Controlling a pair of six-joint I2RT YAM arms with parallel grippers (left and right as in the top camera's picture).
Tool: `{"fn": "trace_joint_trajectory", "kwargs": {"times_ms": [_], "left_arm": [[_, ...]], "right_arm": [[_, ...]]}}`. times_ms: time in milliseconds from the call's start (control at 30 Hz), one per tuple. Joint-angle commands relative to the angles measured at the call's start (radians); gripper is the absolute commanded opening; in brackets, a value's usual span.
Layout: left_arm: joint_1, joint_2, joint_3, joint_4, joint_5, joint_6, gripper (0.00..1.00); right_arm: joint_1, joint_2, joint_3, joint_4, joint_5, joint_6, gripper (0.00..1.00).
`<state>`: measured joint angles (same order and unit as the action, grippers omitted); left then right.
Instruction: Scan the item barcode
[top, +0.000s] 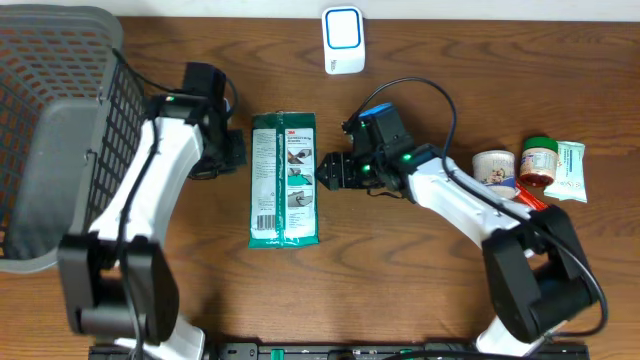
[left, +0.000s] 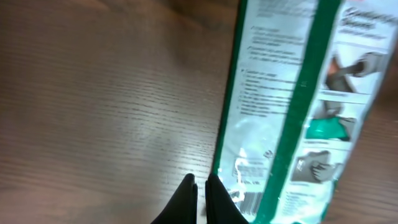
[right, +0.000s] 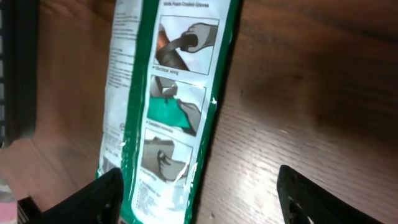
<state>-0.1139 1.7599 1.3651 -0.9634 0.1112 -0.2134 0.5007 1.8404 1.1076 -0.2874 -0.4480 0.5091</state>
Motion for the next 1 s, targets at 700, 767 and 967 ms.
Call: {"fn": "trace_joint_trajectory", "kwargs": {"times_ms": [700, 767, 967], "left_arm": [[-0.003, 0.305, -0.004, 0.069, 0.097, 0.032, 0.07], [-0.003, 0.305, -0.004, 0.069, 0.127, 0.037, 0.08], [-0.010, 0.305, -0.029, 0.076, 0.166, 0.037, 0.08]], "right_arm": [[0.019, 0.164, -0.008, 0.079, -0.148, 0.127, 0.67], [0.021, 0.196, -0.008, 0.097, -0.206, 0.153, 0.66], [0.057, 0.253, -0.008, 0.166, -0.321, 0.160, 0.59]]}}
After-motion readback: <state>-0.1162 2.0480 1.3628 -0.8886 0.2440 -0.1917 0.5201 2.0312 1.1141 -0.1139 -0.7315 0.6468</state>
